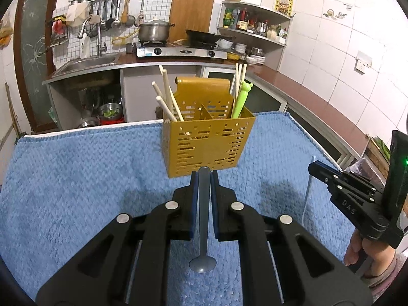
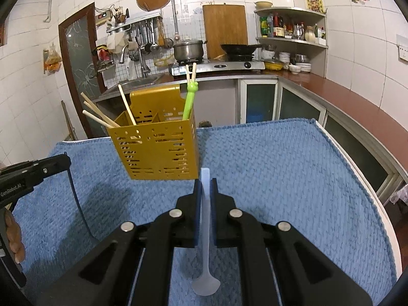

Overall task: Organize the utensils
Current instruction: 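Lift the dark spoon over the holder with the left gripper while the right gripper carries the white spoon there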

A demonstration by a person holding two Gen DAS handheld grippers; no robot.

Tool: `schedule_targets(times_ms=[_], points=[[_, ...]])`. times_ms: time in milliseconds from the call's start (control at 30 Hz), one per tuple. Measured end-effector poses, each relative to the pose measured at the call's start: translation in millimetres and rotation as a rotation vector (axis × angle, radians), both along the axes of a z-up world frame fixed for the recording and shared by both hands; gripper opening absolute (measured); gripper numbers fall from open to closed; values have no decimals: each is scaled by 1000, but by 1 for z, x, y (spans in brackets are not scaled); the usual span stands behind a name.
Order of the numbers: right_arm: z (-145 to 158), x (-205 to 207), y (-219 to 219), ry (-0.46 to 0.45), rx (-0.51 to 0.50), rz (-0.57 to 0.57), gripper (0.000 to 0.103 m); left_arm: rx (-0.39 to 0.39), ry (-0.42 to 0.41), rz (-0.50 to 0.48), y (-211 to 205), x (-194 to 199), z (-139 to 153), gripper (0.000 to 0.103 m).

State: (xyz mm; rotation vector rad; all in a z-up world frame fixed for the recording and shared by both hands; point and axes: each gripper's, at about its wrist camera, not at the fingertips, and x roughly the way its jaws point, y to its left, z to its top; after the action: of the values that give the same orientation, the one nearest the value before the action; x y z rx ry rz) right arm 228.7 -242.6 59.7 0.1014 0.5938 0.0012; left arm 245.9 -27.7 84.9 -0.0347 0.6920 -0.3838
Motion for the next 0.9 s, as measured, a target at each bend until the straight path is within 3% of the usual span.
schedule_targets(times_ms=[333,667,900], points=[[17,5,0,-50,-11,8,7,-27,-48,12,4,1,17,8],[47,20,-3,-110,-18,9,7,-59,-116,7,3,8,55,8],[92,37,-4,-180,-37,7,7,-86,-159,3,1,23,94,8]])
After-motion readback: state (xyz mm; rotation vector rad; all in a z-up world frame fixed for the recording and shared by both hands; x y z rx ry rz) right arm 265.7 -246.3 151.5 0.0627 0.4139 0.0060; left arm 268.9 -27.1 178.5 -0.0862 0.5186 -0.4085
